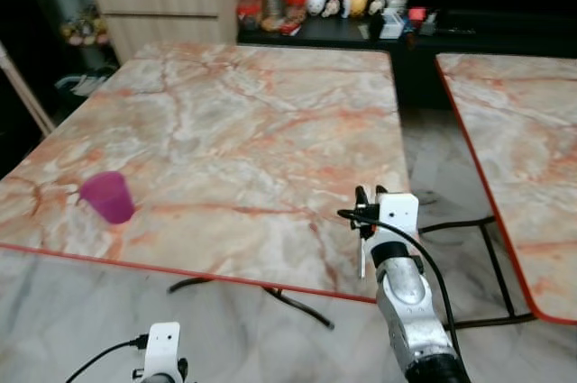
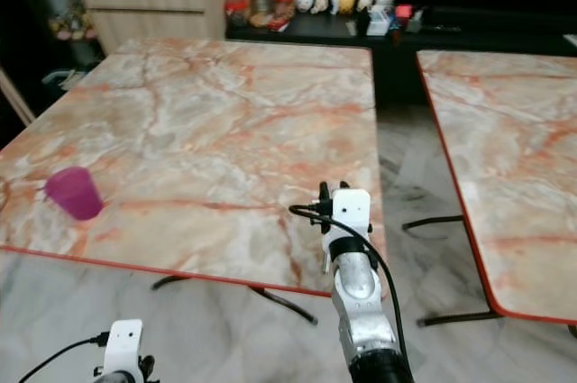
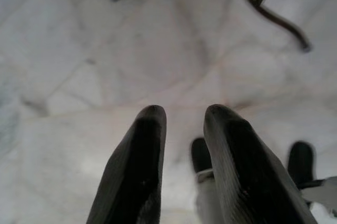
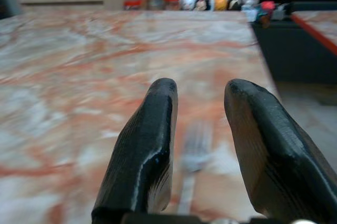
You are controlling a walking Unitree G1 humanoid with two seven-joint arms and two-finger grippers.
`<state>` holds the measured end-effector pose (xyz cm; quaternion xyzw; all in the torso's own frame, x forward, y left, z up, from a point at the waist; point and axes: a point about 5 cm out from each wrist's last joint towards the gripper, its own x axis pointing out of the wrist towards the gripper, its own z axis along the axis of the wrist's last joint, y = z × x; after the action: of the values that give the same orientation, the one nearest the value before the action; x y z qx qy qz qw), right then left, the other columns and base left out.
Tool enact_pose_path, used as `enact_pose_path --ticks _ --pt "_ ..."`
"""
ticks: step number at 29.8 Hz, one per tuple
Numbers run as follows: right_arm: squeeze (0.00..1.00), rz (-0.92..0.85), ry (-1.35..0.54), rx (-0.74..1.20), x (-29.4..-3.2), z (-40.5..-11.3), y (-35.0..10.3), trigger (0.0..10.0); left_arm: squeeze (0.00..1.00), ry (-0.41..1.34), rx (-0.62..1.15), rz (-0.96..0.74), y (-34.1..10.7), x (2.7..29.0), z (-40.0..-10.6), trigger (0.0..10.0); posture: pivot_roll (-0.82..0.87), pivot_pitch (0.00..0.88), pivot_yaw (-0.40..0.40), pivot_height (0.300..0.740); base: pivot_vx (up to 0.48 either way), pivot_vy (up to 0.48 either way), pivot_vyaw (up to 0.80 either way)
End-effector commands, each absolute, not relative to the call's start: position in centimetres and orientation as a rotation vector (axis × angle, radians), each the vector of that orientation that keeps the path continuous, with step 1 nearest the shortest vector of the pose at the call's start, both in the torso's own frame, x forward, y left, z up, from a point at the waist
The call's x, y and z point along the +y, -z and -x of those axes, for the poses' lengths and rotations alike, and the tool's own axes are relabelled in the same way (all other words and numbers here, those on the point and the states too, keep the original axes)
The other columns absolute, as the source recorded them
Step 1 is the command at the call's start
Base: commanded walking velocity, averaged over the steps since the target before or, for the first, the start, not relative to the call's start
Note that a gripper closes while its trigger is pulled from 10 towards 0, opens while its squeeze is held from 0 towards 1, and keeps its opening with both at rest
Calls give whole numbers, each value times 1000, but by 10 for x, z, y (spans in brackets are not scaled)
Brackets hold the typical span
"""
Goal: Setting the table
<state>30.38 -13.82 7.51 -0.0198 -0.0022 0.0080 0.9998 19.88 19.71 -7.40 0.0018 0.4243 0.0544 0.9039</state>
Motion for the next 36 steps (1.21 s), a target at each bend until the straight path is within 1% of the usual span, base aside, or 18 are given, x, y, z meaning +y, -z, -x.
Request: enact_pose_path --ticks 1,7,13,15,17,18,21,24,29,36 --pt "0 37 -30 -6 -133 -305 -76 10000 0 -133 897 -13 76 203 -193 10000 -37 0 19 740 307 0 0" --pt "0 39 -28 -3 -135 -303 -74 10000 0 -130 897 -13 76 203 -193 10000 -39 0 18 740 307 0 0" --pt "0 86 -8 30 -139 -298 -69 10000 0 -132 896 -7 77 202 -192 10000 -40 0 16 740 0 0 0" --pt "0 71 17 37 -140 -296 -68 10000 0 -131 898 -7 77 203 -191 10000 -40 0 16 740 0 0 0" --pt "0 99 89 83 -144 -292 -65 10000 0 -129 900 -9 77 203 -191 10000 -42 0 16 740 0 0 0" --pt "0 99 89 83 -144 -292 -65 10000 0 -129 900 -9 77 203 -191 10000 -42 0 16 740 0 0 0" --pt "0 57 118 111 -144 -292 -65 10000 0 -127 900 -10 77 203 -191 10000 -44 0 19 740 0 0 0" --pt "0 78 118 123 -144 -292 -65 10000 0 -125 901 -10 77 202 -191 10000 -45 0 18 740 0 0 0" --pt "0 55 113 147 -138 -292 -66 10000 0 -125 905 -6 78 202 -190 10000 -42 0 18 740 0 0 0" --pt "0 15 133 220 -138 -291 -58 10000 0 -131 907 -6 78 204 -189 10000 -40 0 18 740 0 0 0"
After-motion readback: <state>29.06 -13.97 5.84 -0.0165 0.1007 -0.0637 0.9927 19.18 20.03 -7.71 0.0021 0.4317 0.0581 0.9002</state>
